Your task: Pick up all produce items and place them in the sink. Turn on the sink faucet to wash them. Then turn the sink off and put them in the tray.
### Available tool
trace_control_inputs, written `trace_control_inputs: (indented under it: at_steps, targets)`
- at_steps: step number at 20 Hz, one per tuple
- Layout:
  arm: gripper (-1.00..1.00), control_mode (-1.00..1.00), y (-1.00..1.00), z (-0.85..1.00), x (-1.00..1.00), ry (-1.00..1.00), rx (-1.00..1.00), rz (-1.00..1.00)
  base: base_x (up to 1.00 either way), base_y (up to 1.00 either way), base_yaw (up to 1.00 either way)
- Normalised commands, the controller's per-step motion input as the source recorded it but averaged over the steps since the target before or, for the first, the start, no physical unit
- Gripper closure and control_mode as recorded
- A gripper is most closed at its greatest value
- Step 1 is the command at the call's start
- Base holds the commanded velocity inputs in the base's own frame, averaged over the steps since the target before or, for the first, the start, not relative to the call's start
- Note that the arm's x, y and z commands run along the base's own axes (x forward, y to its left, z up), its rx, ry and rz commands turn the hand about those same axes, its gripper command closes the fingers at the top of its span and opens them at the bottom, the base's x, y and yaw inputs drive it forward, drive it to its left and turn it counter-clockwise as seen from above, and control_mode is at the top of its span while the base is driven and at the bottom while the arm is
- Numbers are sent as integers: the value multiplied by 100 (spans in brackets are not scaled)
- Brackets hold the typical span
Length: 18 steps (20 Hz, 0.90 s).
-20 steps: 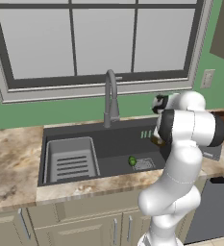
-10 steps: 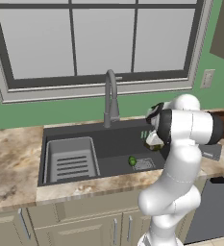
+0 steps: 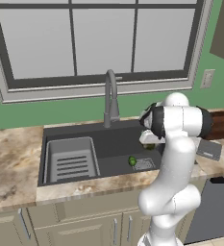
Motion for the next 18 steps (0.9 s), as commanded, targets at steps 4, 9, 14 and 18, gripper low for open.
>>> trace_control_inputs:
  at_steps: [4, 9, 14, 18]
  targets:
    - [100, -100, -13, -50, 35, 0, -6, -18, 0, 0, 0]
    - [100, -100, -14, -69, 23, 0, -6, -19, 0, 0, 0]
    - [100, -100, -14, -45, 16, 0, -4, -16, 0, 0, 0]
    - [100, -100, -14, -33, 20, 0, -1, -13, 0, 0, 0]
